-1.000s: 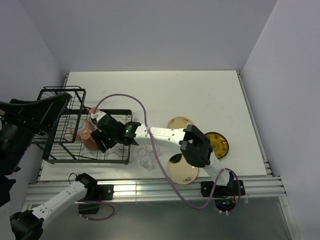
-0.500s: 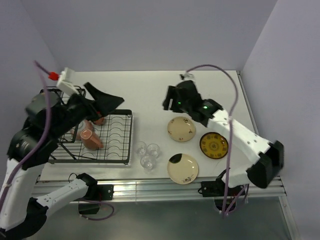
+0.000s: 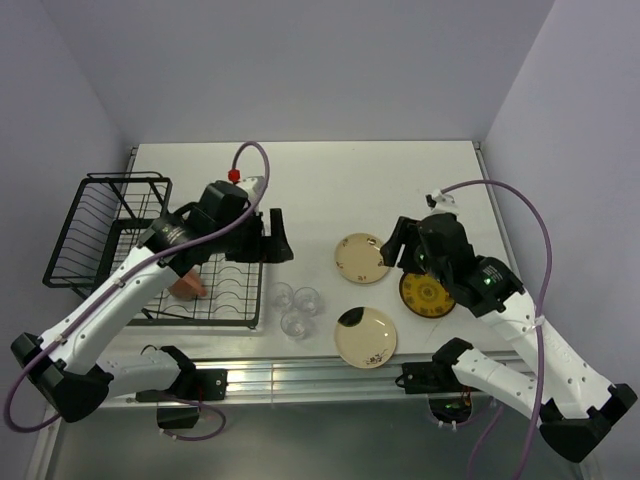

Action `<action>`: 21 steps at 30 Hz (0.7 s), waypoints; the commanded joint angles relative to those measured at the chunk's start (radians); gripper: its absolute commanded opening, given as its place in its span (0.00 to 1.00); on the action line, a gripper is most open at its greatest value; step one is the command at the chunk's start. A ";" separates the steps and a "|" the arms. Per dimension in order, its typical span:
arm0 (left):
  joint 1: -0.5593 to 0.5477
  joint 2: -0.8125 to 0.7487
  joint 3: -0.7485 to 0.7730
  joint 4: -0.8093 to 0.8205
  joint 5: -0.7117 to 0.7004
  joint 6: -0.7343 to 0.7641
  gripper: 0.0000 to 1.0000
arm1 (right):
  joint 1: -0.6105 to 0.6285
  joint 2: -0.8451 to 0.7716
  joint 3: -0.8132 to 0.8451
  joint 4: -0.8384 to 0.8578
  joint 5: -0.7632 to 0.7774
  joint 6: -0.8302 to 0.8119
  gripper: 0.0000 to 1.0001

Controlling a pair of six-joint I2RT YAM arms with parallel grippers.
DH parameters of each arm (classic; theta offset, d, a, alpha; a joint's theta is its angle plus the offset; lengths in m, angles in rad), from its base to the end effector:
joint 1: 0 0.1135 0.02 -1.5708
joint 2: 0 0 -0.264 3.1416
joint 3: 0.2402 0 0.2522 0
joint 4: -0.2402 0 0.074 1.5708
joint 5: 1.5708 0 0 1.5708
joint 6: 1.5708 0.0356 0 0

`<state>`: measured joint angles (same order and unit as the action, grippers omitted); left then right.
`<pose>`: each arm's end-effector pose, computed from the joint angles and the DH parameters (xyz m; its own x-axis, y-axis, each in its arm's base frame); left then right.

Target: Load the mixed dishes into the dish rack

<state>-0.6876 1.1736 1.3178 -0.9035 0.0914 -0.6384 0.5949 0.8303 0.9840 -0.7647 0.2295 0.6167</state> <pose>0.1765 -0.1492 0.3762 -0.8343 -0.0827 -0.5450 0.2316 0.8446 -0.4827 0.1402 0.0851 0.3428 -0.6140 0.2646 -0.7437 -0.0445 0.9291 0.3672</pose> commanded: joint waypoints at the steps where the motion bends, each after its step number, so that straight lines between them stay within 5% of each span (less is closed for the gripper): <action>1: -0.012 -0.015 -0.050 0.063 -0.003 0.172 0.92 | -0.006 -0.045 -0.031 -0.056 -0.010 0.024 0.69; 12: -0.050 0.127 -0.095 0.091 -0.021 0.361 0.74 | -0.007 -0.123 0.002 -0.094 0.016 0.018 0.69; 16: -0.050 0.193 -0.080 0.072 -0.002 0.372 0.57 | -0.007 -0.129 0.012 -0.107 0.019 0.014 0.69; 21: -0.078 0.221 -0.088 0.092 0.020 0.318 0.56 | -0.007 -0.151 -0.001 -0.122 0.024 0.020 0.69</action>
<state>-0.7448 1.3945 1.2201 -0.8494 0.0887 -0.3115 0.5949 0.6998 0.9520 -0.8688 0.2245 0.6346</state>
